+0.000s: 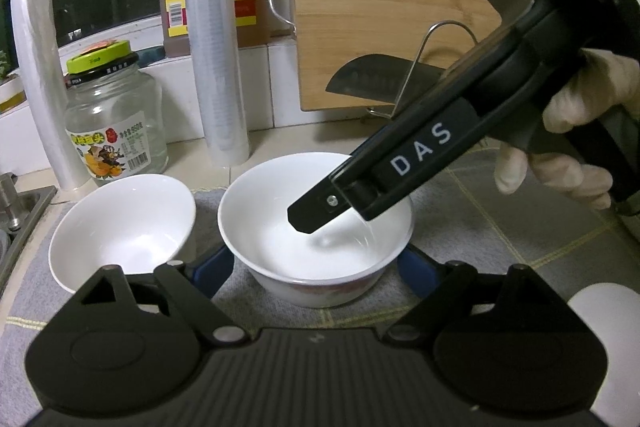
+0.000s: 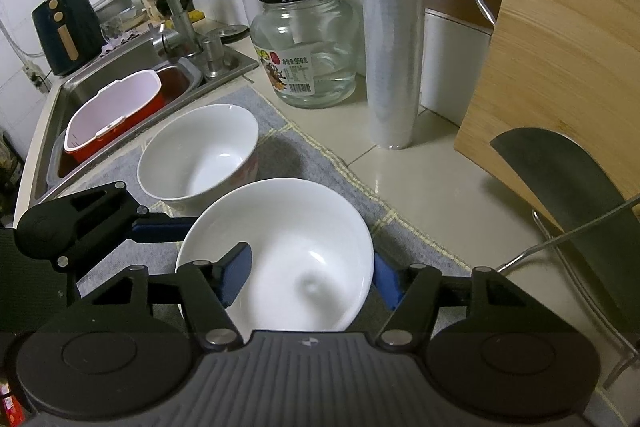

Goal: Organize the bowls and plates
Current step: 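Lift the held bowl and carry it toward the stacked bowl with the right gripper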

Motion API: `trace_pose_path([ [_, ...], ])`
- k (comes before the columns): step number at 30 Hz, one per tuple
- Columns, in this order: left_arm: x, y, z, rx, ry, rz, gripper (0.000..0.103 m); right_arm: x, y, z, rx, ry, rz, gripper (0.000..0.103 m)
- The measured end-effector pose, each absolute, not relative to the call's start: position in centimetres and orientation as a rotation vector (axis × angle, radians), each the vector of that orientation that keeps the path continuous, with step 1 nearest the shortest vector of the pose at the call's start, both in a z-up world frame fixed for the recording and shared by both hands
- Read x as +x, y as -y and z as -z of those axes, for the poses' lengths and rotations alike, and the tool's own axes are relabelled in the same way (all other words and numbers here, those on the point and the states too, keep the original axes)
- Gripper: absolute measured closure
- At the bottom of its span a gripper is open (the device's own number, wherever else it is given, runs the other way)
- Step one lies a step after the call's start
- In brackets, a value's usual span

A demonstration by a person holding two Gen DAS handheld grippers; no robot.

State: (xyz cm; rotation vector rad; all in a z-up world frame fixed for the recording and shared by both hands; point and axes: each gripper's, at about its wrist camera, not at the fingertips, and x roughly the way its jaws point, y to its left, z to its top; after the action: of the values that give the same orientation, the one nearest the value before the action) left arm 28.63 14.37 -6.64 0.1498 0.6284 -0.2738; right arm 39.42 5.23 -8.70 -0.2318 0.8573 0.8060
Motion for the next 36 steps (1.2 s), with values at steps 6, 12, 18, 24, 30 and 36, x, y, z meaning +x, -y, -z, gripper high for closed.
trace_pose_path([
  [6, 28.2, -14.2, 6.3, 0.159, -0.632, 0.278, 0.015, 38.9, -5.2, 8.2, -0.237, -0.848, -0.813, 0.033],
  [12, 27.3, -14.0, 5.5, 0.161, -0.636, 0.288, 0.015, 37.6, -4.8, 7.4, -0.239, -0.839, -0.82, 0.033],
  [18, 26.1, -13.4, 4.5, 0.172, -0.642, 0.294, 0.015, 35.8, -4.3, 6.3, -0.239, -0.827, -0.821, 0.033],
  [24, 24.3, -12.7, 3.2, 0.184, -0.637, 0.308, 0.015, 33.5, -3.6, 4.8, -0.236, -0.806, -0.814, 0.033],
  [30, 22.3, -12.0, 2.1, 0.191, -0.631, 0.326, 0.014, 30.8, -2.6, 3.8, -0.233, -0.781, -0.805, 0.033],
  [36, 20.3, -11.1, 1.4, 0.199, -0.64, 0.343, 0.014, 28.2, -1.7, 3.2, -0.243, -0.775, -0.8, 0.033],
])
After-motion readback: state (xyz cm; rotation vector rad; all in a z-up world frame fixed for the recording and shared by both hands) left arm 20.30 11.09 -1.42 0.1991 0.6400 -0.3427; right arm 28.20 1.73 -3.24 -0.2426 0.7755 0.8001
